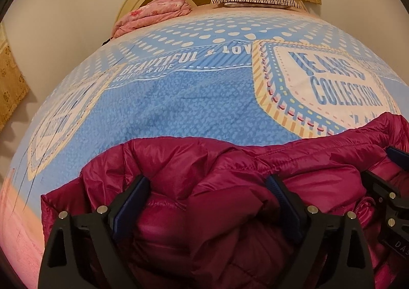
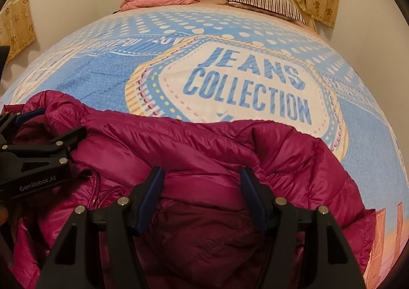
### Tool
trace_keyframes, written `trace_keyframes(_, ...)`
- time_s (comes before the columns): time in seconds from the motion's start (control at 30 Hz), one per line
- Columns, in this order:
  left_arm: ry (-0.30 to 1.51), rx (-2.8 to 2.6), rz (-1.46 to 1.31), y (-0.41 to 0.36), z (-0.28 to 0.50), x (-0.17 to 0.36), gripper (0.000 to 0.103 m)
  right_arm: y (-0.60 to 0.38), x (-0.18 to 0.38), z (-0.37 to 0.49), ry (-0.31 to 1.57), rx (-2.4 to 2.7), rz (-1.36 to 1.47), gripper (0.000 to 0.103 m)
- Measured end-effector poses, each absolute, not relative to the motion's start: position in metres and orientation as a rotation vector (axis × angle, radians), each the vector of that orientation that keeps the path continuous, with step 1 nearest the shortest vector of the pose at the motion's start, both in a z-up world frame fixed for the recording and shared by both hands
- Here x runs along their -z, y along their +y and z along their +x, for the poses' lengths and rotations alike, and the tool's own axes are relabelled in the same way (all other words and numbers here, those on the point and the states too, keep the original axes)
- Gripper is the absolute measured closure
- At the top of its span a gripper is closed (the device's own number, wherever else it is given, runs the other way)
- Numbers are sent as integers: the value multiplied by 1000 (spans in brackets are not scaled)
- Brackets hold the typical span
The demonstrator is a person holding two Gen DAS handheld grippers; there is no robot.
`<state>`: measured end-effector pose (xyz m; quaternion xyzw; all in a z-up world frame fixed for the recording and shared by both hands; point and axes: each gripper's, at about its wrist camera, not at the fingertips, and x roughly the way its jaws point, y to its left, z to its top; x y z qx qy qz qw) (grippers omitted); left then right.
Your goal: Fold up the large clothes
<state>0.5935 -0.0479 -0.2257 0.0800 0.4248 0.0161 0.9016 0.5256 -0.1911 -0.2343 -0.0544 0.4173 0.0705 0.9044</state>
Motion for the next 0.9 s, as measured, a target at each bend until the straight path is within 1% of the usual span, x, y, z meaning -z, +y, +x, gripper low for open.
trace_keyframes(0.9,874,-63,218,-55,594,228,7,-188,237,525,852,-133,-134,36)
